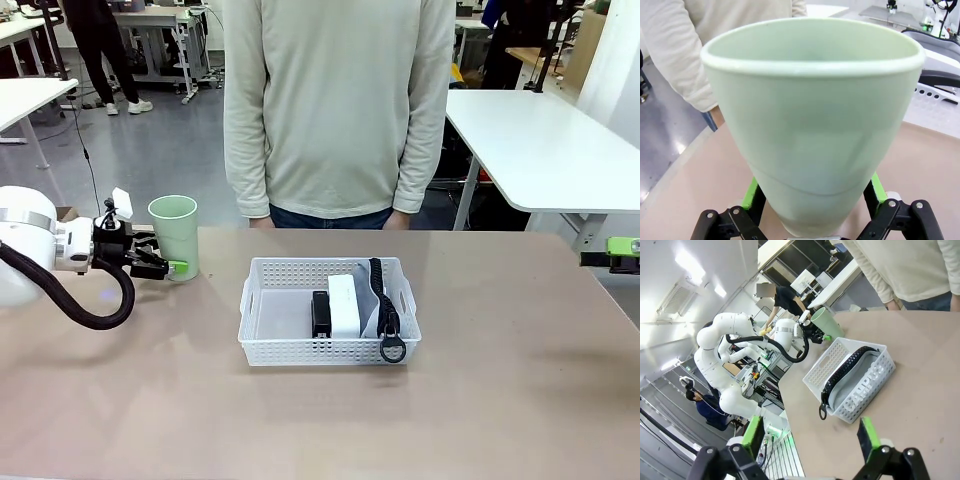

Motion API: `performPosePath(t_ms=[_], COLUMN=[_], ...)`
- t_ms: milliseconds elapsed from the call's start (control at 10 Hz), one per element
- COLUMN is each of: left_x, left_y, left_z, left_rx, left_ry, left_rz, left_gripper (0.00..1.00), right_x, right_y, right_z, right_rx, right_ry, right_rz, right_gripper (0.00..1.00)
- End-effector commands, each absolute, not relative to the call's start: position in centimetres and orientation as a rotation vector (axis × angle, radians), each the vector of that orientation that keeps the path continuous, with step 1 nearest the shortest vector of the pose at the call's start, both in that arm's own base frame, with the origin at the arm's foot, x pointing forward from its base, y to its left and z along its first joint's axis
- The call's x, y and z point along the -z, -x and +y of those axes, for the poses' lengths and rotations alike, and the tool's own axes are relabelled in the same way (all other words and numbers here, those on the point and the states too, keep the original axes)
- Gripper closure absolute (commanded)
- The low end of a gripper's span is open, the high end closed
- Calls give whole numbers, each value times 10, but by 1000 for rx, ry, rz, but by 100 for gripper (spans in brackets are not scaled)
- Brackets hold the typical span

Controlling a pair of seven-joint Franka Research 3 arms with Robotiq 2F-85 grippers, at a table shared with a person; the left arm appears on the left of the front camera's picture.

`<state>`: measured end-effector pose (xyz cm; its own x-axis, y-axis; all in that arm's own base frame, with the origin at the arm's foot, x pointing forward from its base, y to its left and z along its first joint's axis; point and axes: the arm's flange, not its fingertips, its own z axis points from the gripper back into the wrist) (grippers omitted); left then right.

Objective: Efficiently arrange items inside the basket to fit them all.
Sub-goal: Pick up the Reusable plastic cup and place it inside the Organizing basket.

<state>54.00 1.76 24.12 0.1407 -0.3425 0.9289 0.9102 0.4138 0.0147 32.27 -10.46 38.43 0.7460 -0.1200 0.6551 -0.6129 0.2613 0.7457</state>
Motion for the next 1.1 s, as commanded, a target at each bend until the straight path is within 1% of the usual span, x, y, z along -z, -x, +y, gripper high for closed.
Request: performPosePath(t_ms=[0, 500, 1000], left_x=[-239, -265, -274], left_y=[-542, -542, -544], left_z=[16, 16, 17], left_rx=[1001, 1003, 999], left_ry=[675, 709, 772], left_rz=[-1141, -1223, -1235], left_gripper=[0, 0, 0], right_x=[-386, -386, -386], right_y=[-318, -318, -318], right_z=[-104, -104, -104], right_rx=[-367, -367, -367], right_ry=[-1276, -1276, -1276], right_rz=[-672, -672, -672], right_gripper=[0, 0, 0])
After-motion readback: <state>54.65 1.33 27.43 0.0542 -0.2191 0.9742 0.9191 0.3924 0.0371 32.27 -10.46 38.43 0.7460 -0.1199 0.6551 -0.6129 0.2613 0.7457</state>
